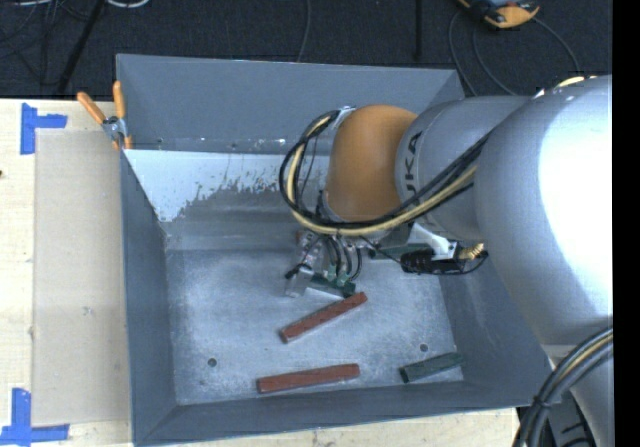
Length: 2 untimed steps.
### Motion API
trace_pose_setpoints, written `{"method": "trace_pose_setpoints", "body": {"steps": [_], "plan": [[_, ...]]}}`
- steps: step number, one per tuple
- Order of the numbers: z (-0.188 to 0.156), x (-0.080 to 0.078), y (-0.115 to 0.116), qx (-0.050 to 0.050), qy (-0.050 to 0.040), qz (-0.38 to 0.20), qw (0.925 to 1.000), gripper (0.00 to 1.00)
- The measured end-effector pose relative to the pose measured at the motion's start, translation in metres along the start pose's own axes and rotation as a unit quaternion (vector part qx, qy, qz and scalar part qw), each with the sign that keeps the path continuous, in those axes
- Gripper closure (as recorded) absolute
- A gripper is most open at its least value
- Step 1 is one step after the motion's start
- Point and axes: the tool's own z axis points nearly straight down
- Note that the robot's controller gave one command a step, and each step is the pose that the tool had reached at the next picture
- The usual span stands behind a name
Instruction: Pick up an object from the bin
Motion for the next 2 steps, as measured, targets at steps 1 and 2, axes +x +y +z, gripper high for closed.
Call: {"method": "trace_pose_setpoints", "body": {"steps": [1, 2], "plan": [[0.001, -0.003, -0.009, -0.001, -0.0006, 0.008, 1.0000, 1.00], [-0.040, 0.020, -0.003, 0.005, 0.0043, 0.009, 0.9999, 1.00]]}}
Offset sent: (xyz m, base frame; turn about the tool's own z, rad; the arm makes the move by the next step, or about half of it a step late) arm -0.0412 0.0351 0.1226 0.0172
